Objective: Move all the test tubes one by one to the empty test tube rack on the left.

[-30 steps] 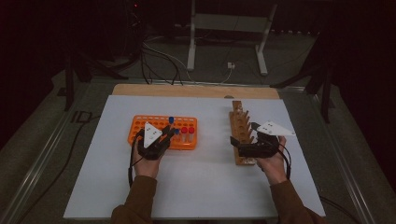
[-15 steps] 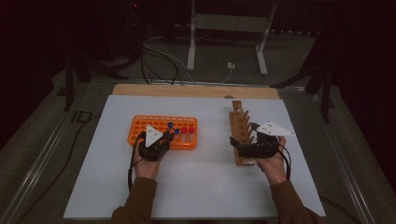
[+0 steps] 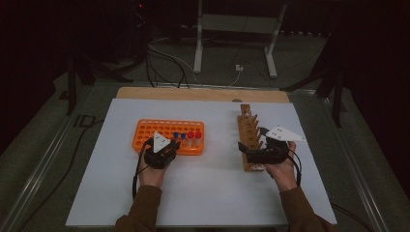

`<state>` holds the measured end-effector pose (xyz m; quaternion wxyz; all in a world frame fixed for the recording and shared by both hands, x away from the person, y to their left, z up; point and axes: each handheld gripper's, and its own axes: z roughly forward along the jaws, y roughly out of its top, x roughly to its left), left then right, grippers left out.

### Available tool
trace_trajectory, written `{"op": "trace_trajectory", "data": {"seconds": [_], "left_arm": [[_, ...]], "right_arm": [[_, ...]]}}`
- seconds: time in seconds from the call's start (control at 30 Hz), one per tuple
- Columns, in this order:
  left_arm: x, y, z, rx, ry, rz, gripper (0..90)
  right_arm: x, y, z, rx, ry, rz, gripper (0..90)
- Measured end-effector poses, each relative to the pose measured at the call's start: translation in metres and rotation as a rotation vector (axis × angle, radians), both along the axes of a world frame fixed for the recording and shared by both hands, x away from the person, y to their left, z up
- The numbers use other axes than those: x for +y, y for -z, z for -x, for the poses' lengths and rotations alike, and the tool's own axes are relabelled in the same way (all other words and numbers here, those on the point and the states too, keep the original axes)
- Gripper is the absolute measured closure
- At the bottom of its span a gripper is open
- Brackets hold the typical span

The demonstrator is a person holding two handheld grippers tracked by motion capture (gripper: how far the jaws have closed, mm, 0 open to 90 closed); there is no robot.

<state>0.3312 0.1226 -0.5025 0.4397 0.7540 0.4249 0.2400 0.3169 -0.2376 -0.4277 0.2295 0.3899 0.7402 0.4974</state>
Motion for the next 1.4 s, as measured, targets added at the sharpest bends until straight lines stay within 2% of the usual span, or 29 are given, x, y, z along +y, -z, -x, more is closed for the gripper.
{"op": "trace_trajectory", "data": {"seconds": [0.07, 0.17, 0.23, 0.27, 0.33, 0.4, 0.53, 0.6, 0.7, 0.8, 0.87, 1.1, 1.27, 1.4], "left_arm": [[0.001, 0.000, 0.000, 0.008, -0.008, 0.009, 75.5], [0.004, -0.001, 0.000, 0.025, -0.021, 0.026, 63.9], [0.006, -0.004, 0.001, 0.023, -0.018, 0.037, 59.1], [0.007, -0.005, 0.002, 0.018, -0.022, 0.040, 56.3], [0.011, -0.010, 0.004, 0.014, -0.028, 0.075, 48.5], [0.015, -0.017, 0.007, -0.002, -0.022, 0.111, 44.3], [0.018, -0.033, 0.016, -0.043, -0.014, 0.137, 30.3], [0.020, -0.039, 0.020, -0.059, -0.022, 0.130, 22.2], [0.025, -0.043, 0.025, -0.062, -0.019, 0.147, 13.6], [0.030, -0.044, 0.028, -0.057, -0.023, 0.159, 0.9], [0.033, -0.045, 0.030, -0.067, -0.032, 0.182, 0.7], [0.038, -0.045, 0.032, -0.078, -0.050, 0.191, 0.6], [0.041, -0.045, 0.032, -0.066, -0.046, 0.204, 0.6], [0.041, -0.045, 0.032, -0.076, -0.049, 0.198, 0.6]], "right_arm": [[0.000, 0.000, 0.000, 0.000, -0.001, 0.000, 0.4], [0.000, 0.000, 0.000, -0.003, -0.002, 0.001, 0.4], [-0.001, -0.001, 0.000, -0.004, -0.001, 0.000, 0.4], [-0.002, -0.001, -0.001, -0.004, -0.001, 0.001, 0.4], [-0.002, -0.001, -0.001, -0.003, 0.002, -0.001, 0.4], [-0.003, -0.002, -0.002, -0.002, 0.001, -0.001, 0.4], [-0.005, -0.002, -0.006, 0.008, 0.005, -0.001, 0.5], [-0.006, -0.003, -0.008, 0.015, 0.005, -0.002, 0.5], [-0.008, -0.006, -0.013, 0.020, 0.009, 0.009, 0.5], [-0.009, -0.010, -0.018, 0.019, 0.015, 0.015, 1.2], [-0.008, -0.012, -0.022, 0.019, 0.018, 0.023, 1.2], [-0.008, -0.014, -0.037, 0.031, 0.032, 0.047, 1.7], [-0.012, -0.008, -0.053, 0.041, 0.068, 0.056, 10.2], [-0.016, 0.000, -0.065, 0.065, 0.105, 0.045, 16.2]]}}
